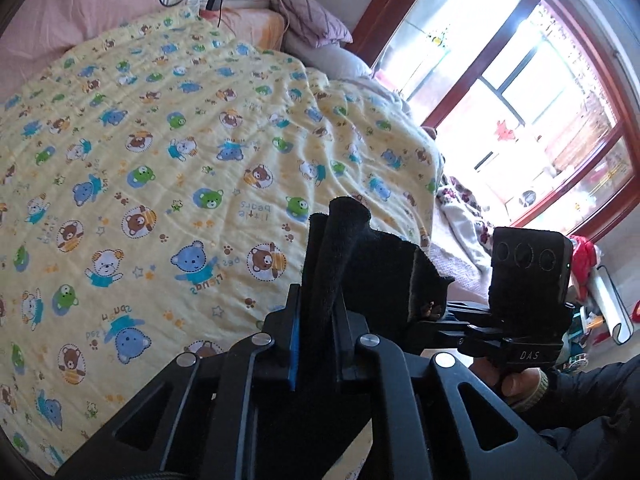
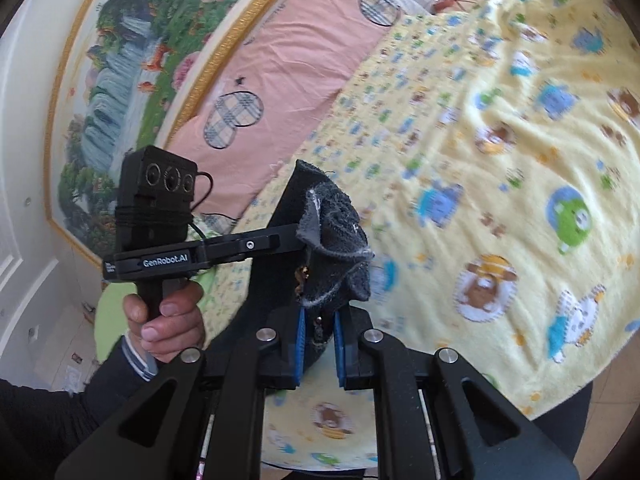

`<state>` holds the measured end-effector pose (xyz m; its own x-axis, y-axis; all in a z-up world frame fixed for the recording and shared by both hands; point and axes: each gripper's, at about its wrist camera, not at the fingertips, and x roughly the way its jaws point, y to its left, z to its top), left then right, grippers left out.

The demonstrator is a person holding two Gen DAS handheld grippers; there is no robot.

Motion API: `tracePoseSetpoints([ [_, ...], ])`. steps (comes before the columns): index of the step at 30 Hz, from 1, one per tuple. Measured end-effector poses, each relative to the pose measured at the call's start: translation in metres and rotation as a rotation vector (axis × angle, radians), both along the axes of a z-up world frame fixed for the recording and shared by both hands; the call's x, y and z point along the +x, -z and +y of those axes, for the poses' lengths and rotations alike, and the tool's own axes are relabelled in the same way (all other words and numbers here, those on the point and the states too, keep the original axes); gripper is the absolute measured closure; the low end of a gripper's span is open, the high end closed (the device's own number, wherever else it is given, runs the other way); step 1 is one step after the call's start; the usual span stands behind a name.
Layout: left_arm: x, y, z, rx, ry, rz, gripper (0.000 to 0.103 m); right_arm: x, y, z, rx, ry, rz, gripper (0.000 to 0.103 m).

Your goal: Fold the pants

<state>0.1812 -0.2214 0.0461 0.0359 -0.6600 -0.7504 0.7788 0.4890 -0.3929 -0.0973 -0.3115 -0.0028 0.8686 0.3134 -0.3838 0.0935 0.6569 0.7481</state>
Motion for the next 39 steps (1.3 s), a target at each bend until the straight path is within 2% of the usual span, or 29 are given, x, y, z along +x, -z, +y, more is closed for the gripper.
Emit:
tracePoseSetpoints([
  [8,-0.018,-0.035,0.066,-0.113,-0.080,-0.048,0.092,0.020,-0.048,0.039,-0.030,-0.171,-0.130,0.090],
  [11,-0.025,-0.039,0.092,-0.147,-0.114,-0.060,0.092,0.032,-0.060,0.060,-0.046,-0.238,-0.149,0.090],
  [15,-0.028,-0.032,0.128,-0.180,-0.174,-0.053,0.092,0.052,-0.065,0.092,-0.066,-0.332,-0.158,0.090],
  [27,-0.039,0.027,0.210,-0.217,-0.351,0.030,0.092,0.107,-0.026,0.160,-0.087,-0.507,-0.049,0.090],
  [39,-0.043,0.072,0.248,-0.224,-0.445,0.108,0.093,0.125,0.003,0.192,-0.171,-0.580,0.069,0.089],
])
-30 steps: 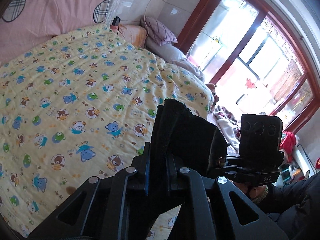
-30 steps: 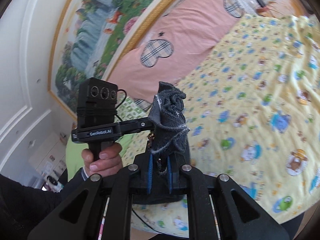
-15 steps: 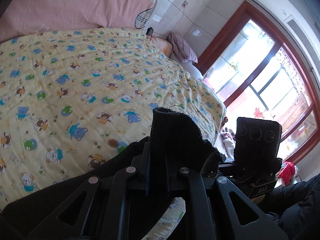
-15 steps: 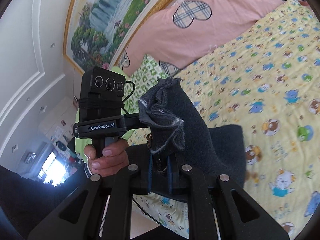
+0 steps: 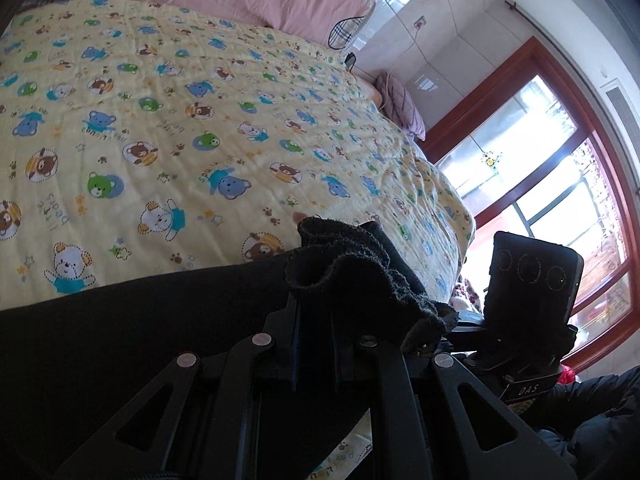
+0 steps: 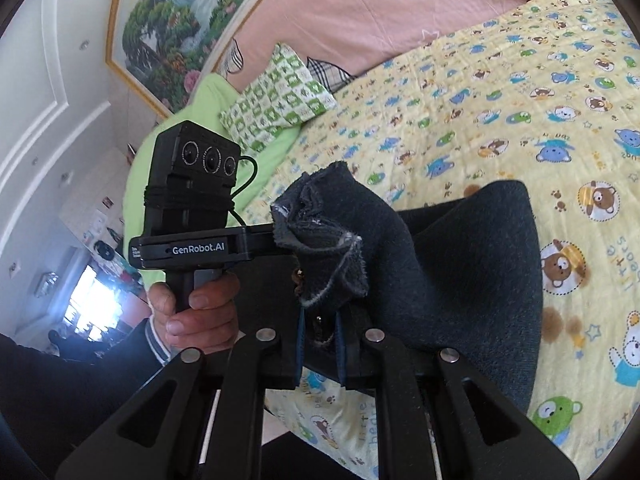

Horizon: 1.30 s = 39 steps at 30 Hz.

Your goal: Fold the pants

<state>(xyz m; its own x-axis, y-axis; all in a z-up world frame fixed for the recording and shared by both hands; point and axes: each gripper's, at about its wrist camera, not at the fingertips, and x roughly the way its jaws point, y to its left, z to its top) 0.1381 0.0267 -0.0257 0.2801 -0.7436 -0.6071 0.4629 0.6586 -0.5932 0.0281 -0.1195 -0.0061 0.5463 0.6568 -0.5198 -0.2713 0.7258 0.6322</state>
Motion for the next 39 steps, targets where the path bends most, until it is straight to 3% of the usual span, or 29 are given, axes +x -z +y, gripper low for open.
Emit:
tracePoseSetpoints([
  [8,-0.004,0.016,0.017,-0.017,-0.054,0.045,0.092,0.004,0.006,0.013,-0.068,-0.026,0.031,0.081],
  [13,-0.008,0.024,0.028,-0.016,-0.087,0.070,0.092,0.002,0.004,0.022,-0.084,-0.057,0.022,0.062],
  [18,-0.016,0.024,0.047,-0.022,-0.152,0.078,0.092,0.000,0.002,0.032,-0.114,-0.078,0.014,0.055],
  [24,-0.028,0.025,0.074,-0.039,-0.249,0.088,0.092,0.000,0.001,0.041,-0.095,-0.110,0.022,0.053],
  [33,-0.053,0.020,0.098,0.002,-0.364,0.085,0.087,0.000,-0.009,0.052,-0.070,-0.152,0.011,0.053],
  [37,-0.068,0.015,0.114,-0.015,-0.441,0.085,0.074,0.003,-0.019,0.056,-0.068,-0.163,-0.016,0.053],
  [39,-0.074,0.011,0.120,-0.006,-0.479,0.079,0.072,0.006,-0.022,0.057,-0.065,-0.165,-0.025,0.053],
])
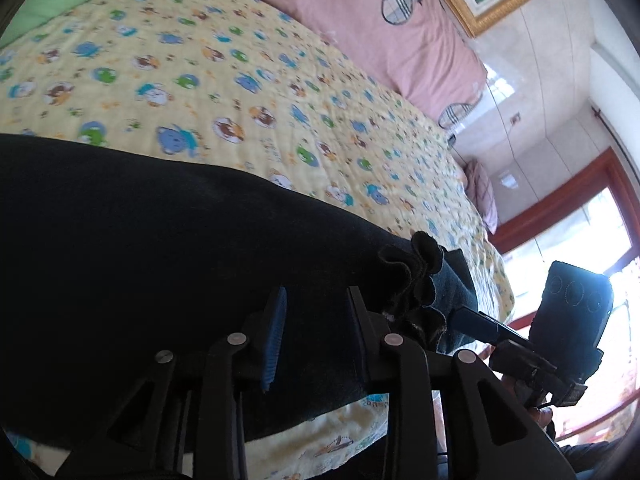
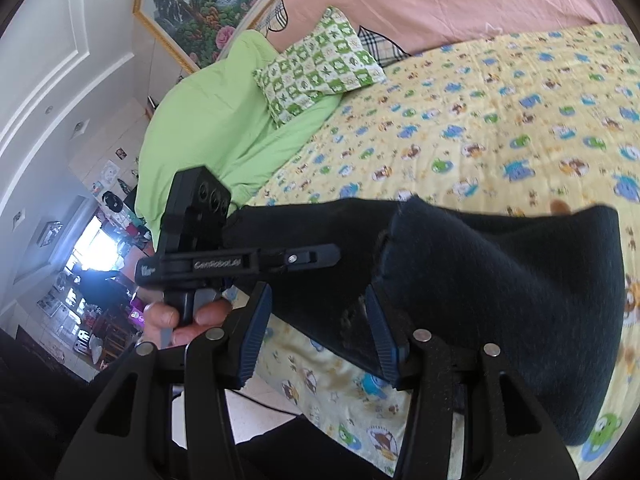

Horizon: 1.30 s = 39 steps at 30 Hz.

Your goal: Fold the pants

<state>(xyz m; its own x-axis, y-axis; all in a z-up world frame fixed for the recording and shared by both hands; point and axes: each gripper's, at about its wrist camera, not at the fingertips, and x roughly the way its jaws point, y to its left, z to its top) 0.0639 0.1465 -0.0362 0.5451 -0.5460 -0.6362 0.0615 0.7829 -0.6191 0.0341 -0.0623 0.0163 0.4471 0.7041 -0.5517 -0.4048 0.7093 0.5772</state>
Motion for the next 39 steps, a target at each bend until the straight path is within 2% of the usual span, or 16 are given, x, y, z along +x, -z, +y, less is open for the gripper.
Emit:
tracePoseSetpoints([
  [3,-0.011,-0.004,0.011,-0.004,-0.046,0.000,0.069,0.007,-0.003,0.004,0.000,-0.007,-0.003,0.053],
  [5,-0.018,-0.005,0.019,-0.012,-0.075,0.004,0.062,0.011,-0.003,0.007,0.001,-0.013,-0.004,0.053],
  [12,-0.043,-0.006,0.044,-0.001,-0.167,0.016,0.062,0.026,-0.002,0.024,-0.003,-0.049,0.003,0.052],
  [22,-0.086,-0.008,0.071,0.008,-0.305,0.031,0.056,0.046,0.006,0.048,-0.013,-0.092,0.039,0.047],
  [34,-0.124,-0.010,0.120,-0.014,-0.472,0.039,0.054,0.073,0.004,0.111,-0.080,-0.258,0.034,0.044],
  [39,-0.134,-0.010,0.137,-0.005,-0.530,0.041,0.050,0.085,0.000,0.136,-0.099,-0.314,0.029,0.044],
])
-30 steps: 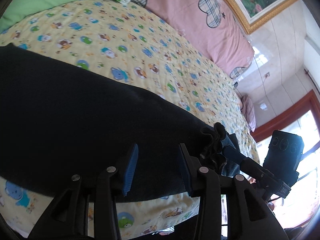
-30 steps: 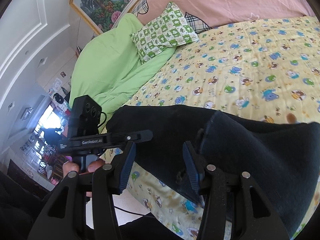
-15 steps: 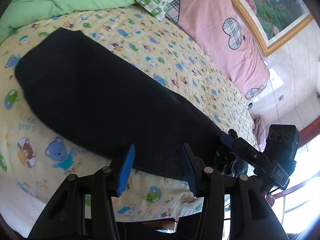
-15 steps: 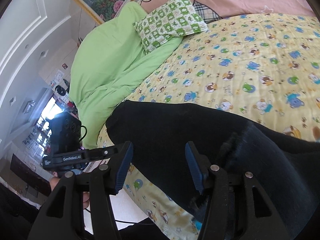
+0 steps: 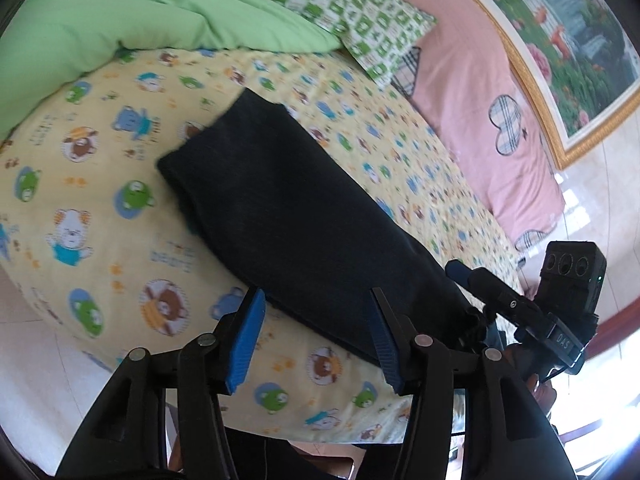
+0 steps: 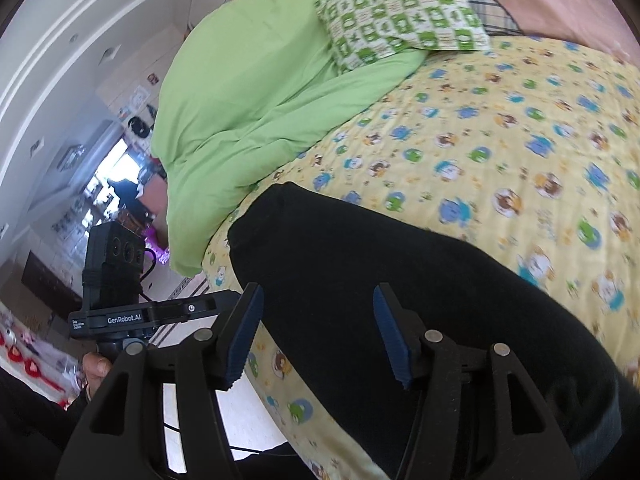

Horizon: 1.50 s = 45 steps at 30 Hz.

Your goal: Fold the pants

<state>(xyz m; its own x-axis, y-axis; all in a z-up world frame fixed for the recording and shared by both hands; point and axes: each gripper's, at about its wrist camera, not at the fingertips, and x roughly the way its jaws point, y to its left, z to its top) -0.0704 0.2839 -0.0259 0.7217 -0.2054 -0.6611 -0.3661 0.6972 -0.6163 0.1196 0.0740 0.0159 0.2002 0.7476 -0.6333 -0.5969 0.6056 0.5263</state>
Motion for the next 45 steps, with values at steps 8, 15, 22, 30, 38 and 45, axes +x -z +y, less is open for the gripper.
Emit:
tracePoseSetpoints([
  [8,-0.012,0.005,0.020,-0.016,-0.065,0.006,0.050,0.016,-0.003,0.028,-0.017,-0.051,-0.004,0.043],
  [15,-0.013,0.016,0.038,-0.052,-0.116,0.022,0.046,0.033,-0.004,0.062,-0.061,-0.126,-0.026,0.042],
  [22,-0.003,0.026,0.052,-0.074,-0.150,0.041,0.046,0.058,0.002,0.112,-0.161,-0.282,-0.046,0.042],
  [30,-0.002,0.039,0.070,-0.135,-0.207,0.040,0.046,0.091,0.026,0.150,-0.205,-0.388,0.007,0.042],
  [38,0.006,0.042,0.073,-0.138,-0.217,0.032,0.046,0.114,0.040,0.176,-0.164,-0.403,0.064,0.042],
  [45,0.013,0.042,0.074,-0.115,-0.227,0.020,0.049,0.109,0.052,0.194,-0.158,-0.484,0.105,0.049],
])
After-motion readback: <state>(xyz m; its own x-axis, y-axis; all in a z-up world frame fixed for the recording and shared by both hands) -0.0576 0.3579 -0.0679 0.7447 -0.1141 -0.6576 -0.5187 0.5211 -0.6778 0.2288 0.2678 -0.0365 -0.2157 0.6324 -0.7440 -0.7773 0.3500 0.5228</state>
